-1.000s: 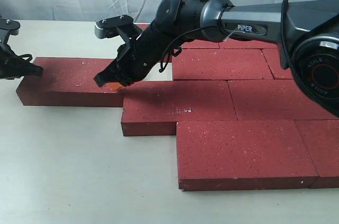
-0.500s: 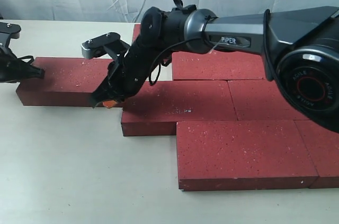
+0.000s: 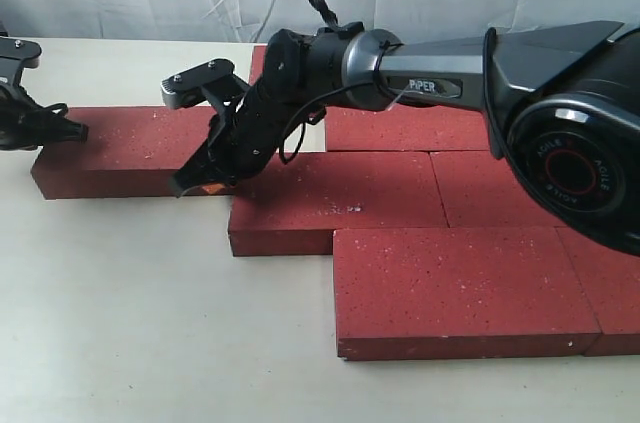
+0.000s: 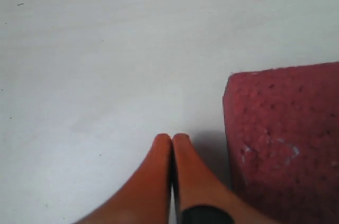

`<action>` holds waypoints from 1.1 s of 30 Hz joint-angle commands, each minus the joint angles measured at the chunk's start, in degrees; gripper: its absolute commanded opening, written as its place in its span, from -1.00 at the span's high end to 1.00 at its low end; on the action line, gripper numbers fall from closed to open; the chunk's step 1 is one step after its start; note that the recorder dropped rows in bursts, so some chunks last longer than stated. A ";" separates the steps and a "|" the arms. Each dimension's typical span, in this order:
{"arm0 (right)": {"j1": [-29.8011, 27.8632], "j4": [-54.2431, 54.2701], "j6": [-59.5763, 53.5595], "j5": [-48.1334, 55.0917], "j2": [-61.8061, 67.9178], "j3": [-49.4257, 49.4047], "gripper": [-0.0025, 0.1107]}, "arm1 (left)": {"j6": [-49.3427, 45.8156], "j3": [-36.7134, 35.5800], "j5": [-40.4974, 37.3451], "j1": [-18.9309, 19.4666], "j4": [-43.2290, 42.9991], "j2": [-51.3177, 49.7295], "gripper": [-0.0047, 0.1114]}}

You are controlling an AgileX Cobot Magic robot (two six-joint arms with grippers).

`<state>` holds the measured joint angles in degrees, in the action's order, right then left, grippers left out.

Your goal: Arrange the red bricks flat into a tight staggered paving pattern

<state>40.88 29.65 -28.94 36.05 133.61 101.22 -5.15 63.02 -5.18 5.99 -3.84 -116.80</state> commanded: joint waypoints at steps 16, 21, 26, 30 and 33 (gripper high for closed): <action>-0.18 -2.84 4.52 -4.95 -0.11 -0.23 0.97 | 0.18 0.01 6.28 -0.69 0.86 -1.14 0.92; -0.18 -2.84 5.10 -6.85 -0.11 -0.23 0.97 | 0.18 0.01 6.98 -1.91 0.86 -1.14 0.92; -0.18 -2.22 5.24 -6.02 -0.24 -0.23 0.97 | 0.18 0.01 6.37 -1.92 0.40 -1.14 0.92; -0.18 -1.97 5.24 -4.48 -2.16 -0.23 0.97 | 0.18 0.01 6.25 -1.92 0.40 -1.14 0.92; -0.18 -2.65 5.24 -1.85 -4.43 -0.23 0.97 | 0.02 0.01 6.04 -1.92 0.40 -0.76 0.92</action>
<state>40.88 27.47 -23.71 32.39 132.03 101.22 -5.15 63.02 1.15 4.89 -3.36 -117.95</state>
